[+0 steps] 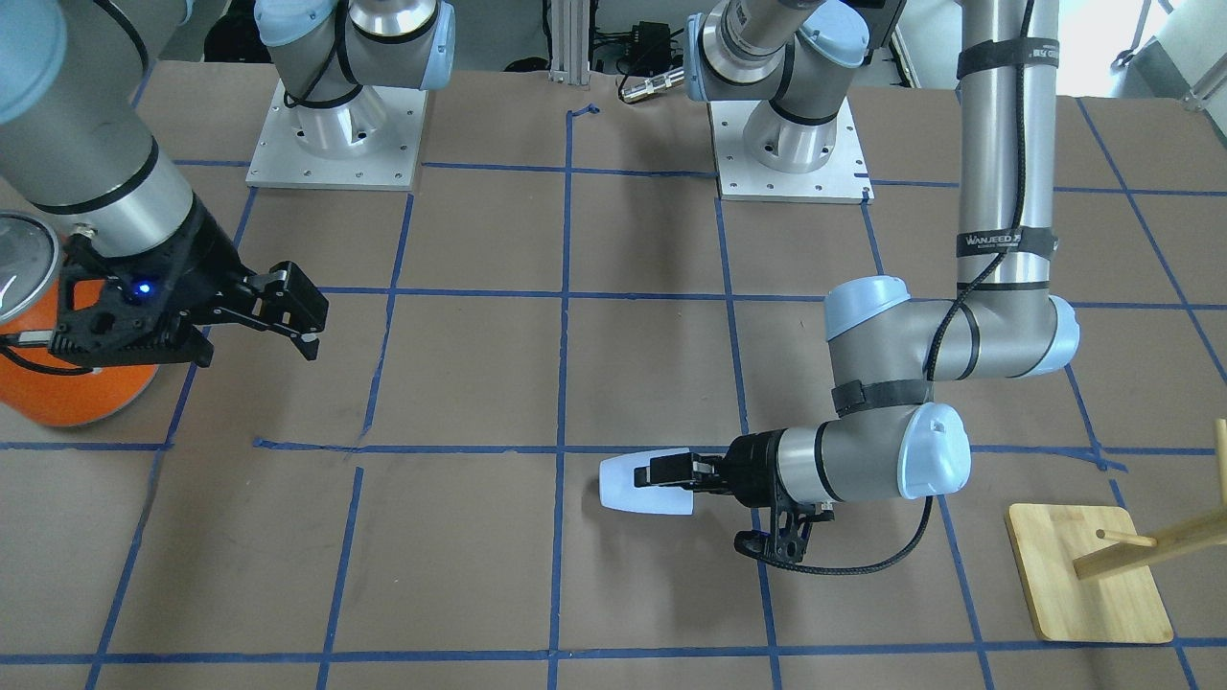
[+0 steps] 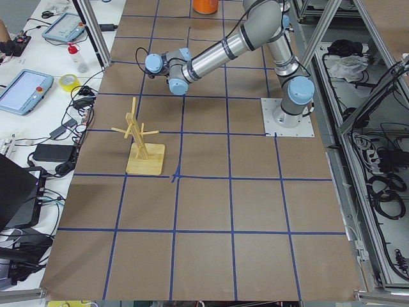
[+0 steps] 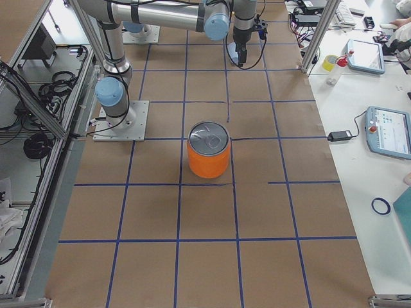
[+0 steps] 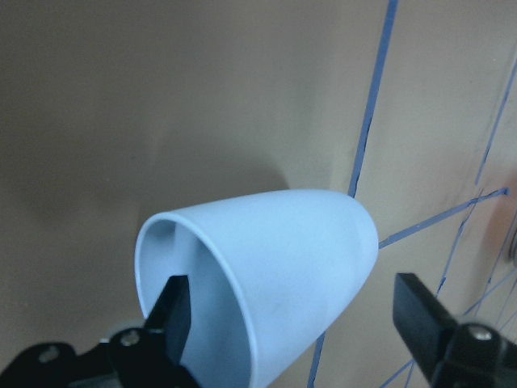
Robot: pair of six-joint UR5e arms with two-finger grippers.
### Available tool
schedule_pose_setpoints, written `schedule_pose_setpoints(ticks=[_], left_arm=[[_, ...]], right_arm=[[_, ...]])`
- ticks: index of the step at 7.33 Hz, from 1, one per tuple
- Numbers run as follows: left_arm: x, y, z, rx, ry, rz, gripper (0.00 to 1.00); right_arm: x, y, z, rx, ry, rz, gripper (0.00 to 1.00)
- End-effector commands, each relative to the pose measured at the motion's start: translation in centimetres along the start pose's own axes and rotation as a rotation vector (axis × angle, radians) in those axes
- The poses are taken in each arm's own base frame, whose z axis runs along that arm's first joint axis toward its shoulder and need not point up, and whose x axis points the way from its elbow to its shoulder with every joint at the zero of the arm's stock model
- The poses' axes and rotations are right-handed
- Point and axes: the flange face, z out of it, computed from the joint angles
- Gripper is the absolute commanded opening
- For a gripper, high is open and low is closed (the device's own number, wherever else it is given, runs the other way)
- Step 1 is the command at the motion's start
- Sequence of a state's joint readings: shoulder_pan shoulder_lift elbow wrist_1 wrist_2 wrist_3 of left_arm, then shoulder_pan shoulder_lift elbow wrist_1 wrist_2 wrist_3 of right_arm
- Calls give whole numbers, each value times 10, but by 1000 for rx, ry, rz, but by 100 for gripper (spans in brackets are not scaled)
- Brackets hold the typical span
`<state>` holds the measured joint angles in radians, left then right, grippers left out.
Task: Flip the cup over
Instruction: 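Grasp the lying white cup with the left gripper while the right gripper withdraws, then lift the cup with the left gripper and rotate it upright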
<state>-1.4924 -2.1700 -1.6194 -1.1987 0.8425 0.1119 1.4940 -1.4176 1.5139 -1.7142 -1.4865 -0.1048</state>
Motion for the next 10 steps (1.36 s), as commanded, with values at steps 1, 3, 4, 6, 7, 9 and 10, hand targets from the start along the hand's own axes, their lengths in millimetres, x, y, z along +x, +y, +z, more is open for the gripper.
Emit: schedule_pose_setpoints(ticks=[1,3,4,6,7,9,10], left_arm=[[6,-1,2,2,77,-22,0],[35,5,-17,34,72,-95,0],[56,3,-37,71,62,-111,0],[95,4,-89,183,-92,-77,0],[113,-2,-110,259,-327,-11,0],[129,-9,-115,256,-730,248,0],[123,-11,-113,218,-784,330,0]], right_arm=[[8,4,-10,11,11,18,100],[-2,26,-23,31,8,18,100],[-4,39,-22,27,10,21,100],[-16,50,-16,13,50,1,100],[-24,54,-16,10,112,-12,100],[-22,52,-18,11,135,-15,100],[-23,52,-24,24,126,-22,100]])
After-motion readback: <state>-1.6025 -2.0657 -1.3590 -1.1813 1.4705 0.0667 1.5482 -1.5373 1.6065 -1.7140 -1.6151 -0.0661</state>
